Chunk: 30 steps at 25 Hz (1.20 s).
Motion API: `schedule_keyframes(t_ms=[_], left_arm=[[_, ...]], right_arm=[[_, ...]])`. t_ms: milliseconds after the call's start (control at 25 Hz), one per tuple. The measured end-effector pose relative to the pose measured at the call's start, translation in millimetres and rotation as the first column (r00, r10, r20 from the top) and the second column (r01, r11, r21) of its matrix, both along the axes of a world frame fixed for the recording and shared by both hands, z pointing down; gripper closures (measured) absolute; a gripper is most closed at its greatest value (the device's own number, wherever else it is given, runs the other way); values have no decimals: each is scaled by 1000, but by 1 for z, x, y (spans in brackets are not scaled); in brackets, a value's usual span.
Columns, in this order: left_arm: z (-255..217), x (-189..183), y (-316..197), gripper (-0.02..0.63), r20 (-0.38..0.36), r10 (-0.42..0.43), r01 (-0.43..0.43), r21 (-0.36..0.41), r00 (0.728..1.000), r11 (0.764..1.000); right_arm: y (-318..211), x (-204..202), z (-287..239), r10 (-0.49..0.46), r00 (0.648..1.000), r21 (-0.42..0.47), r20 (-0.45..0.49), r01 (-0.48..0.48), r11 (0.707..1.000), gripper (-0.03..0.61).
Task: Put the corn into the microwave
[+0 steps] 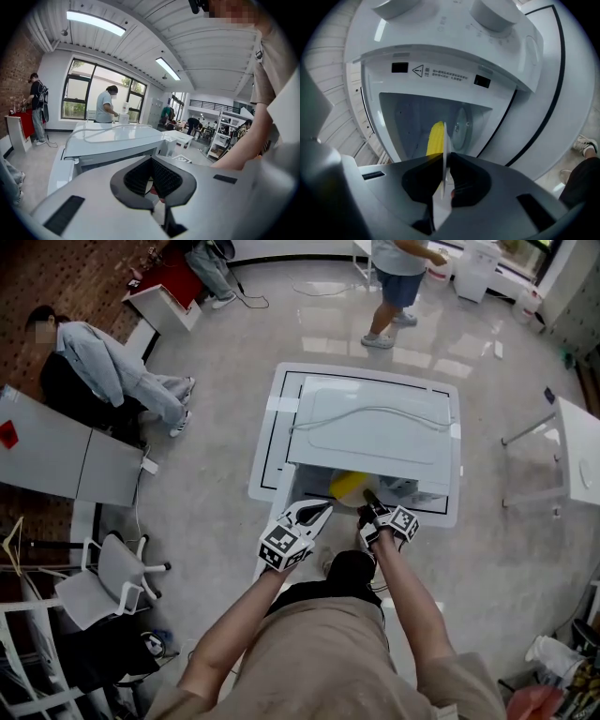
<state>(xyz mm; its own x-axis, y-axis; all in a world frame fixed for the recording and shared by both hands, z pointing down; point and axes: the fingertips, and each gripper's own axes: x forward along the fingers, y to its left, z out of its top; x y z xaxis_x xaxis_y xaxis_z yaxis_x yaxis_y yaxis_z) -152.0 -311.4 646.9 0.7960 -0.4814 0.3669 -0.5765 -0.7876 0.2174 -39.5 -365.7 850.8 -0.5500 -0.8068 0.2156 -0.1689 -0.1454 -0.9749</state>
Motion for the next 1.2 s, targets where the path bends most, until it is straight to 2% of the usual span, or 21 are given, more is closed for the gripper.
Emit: schedule_keyframes(t_ms=[200, 760, 1000, 1080, 1200], left_arm=[[4, 5, -2, 609, 12, 10, -10, -10, 1000, 1000], [4, 7, -2, 609, 15, 17, -17, -18, 1000, 1000], [5, 4, -1, 609, 12, 15, -15, -17, 1000, 1000], [4, 2, -1, 608, 11, 13, -13, -16, 1000, 1000], [1, 1, -3, 609, 6, 12, -12, -14, 1000, 1000]], right_arm=[[-16, 3, 9, 32, 999, 12, -16, -32, 999, 551], [-34, 7, 35, 103, 995, -44, 4, -103, 994, 549], [-43, 8, 48, 145, 988, -144, -47, -151, 978, 551], [-45, 5, 46, 138, 989, -156, -57, -145, 977, 551], [-45, -1, 38, 88, 996, -123, -35, -91, 988, 537]])
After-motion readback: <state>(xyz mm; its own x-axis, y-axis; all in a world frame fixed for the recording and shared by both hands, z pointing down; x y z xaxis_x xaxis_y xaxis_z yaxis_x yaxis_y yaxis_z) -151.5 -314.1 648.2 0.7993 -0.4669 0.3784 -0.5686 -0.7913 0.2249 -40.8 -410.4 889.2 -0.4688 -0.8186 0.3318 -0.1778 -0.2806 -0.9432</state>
